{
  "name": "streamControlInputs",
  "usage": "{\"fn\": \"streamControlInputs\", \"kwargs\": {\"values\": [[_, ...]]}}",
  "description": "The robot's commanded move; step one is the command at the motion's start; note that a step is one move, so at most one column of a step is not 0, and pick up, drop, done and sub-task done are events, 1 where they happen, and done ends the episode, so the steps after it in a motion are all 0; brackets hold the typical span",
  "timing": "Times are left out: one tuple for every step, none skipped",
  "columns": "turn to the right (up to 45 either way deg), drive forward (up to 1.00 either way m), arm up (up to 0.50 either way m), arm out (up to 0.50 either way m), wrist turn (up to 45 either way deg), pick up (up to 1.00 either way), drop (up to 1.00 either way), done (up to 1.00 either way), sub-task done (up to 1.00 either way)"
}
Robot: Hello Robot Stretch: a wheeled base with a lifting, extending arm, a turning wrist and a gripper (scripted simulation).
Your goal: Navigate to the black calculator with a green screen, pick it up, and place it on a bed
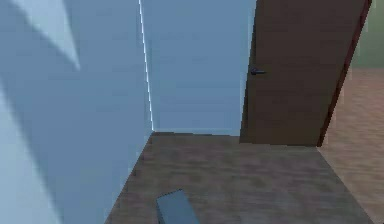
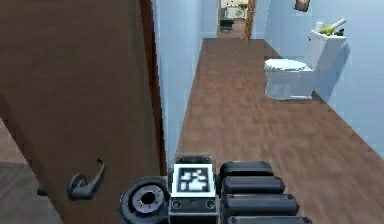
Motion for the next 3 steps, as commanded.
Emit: {"fn": "streamControlInputs", "kwargs": {"values": [[3.0, 0.0, 0.0, 0.0, 0.0, 0.0, 0.0, 0.0, 0.0], [0.0, 0.6, 0.0, 0.0, 0.0, 0.0, 0.0, 0.0, 0.0], [3.0, 0.0, 0.0, 0.0, 0.0, 0.0, 0.0, 0.0, 0.0]]}}
